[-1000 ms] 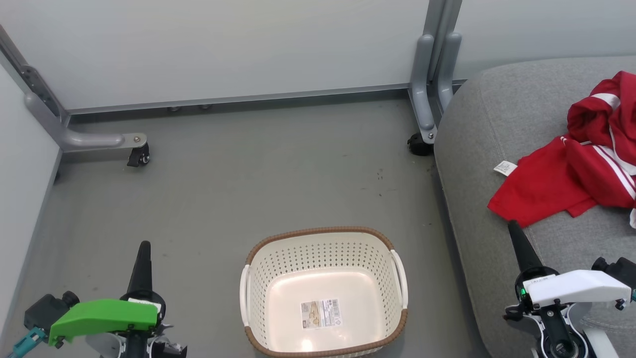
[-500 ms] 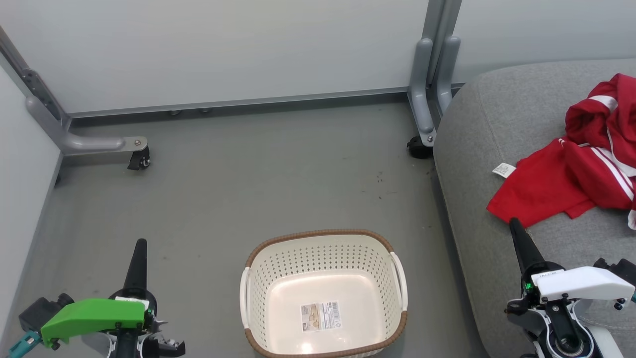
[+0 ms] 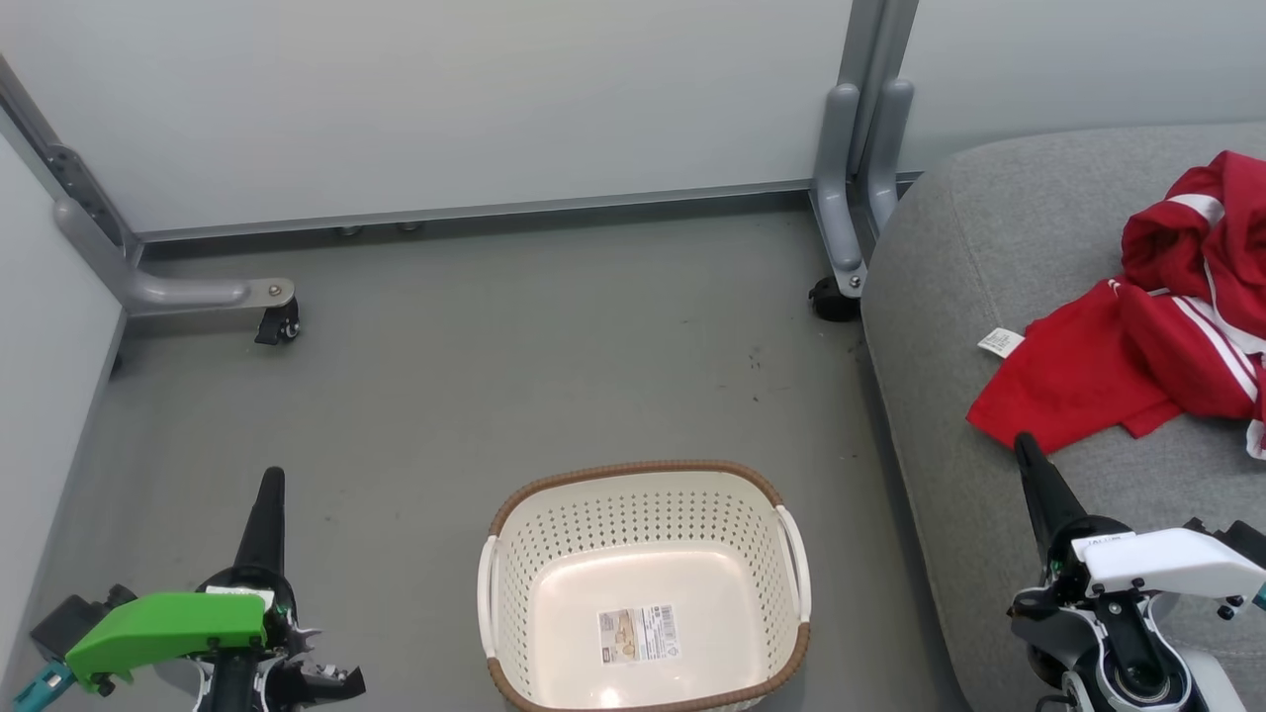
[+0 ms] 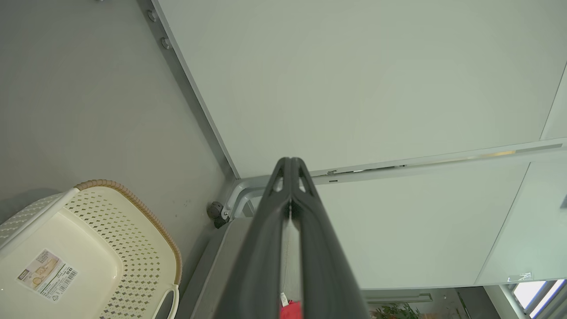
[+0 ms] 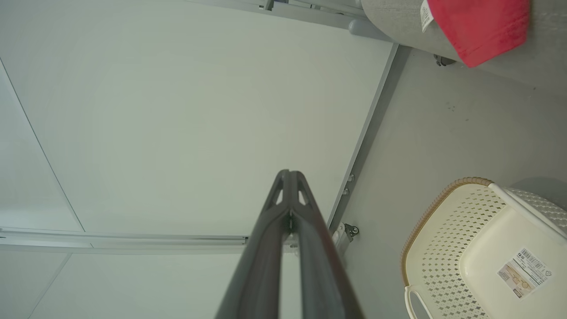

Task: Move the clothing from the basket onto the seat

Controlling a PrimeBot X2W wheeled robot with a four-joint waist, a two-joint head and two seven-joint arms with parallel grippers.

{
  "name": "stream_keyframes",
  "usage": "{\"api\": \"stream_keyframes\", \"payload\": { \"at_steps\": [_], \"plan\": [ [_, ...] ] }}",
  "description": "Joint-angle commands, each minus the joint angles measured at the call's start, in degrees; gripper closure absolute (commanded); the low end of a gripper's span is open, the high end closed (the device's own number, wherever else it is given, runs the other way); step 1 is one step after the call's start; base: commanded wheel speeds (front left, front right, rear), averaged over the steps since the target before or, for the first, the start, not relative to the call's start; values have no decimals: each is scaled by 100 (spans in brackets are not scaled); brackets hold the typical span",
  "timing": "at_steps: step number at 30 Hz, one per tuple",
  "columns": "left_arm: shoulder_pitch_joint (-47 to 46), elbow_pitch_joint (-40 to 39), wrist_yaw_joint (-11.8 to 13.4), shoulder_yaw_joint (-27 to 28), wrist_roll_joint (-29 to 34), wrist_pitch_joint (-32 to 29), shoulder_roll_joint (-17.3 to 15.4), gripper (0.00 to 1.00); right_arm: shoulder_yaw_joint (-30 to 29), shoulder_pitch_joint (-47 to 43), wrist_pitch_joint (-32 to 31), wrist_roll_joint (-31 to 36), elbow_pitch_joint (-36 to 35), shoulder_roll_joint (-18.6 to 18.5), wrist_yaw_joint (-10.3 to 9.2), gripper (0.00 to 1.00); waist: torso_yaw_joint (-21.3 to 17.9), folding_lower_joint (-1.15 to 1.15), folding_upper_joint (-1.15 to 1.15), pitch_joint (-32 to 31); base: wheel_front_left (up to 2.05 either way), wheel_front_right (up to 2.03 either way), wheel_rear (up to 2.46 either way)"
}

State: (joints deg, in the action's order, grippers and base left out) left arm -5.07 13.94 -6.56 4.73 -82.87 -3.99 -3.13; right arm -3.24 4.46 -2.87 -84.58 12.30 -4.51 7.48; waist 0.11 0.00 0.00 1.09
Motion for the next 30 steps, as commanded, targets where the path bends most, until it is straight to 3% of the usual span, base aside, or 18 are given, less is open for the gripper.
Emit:
{"api": "stream_keyframes", "payload": {
  "at_steps": [1,23,30],
  "plan": [
    [-106,-6,-41,32,-133,-38,-12,100,-26,91,-28,-132,10,-24,2,100,-1,0,0,-6,0,0,0],
    [-160,15,-113,191,-983,-258,12,100,-119,188,-213,-983,176,1,2,100,-11,0,0,-90,0,0,0],
    [-143,15,-110,187,-966,-265,12,100,-139,178,-214,-943,175,19,2,100,-11,0,0,-91,0,0,0]
  ]
}}
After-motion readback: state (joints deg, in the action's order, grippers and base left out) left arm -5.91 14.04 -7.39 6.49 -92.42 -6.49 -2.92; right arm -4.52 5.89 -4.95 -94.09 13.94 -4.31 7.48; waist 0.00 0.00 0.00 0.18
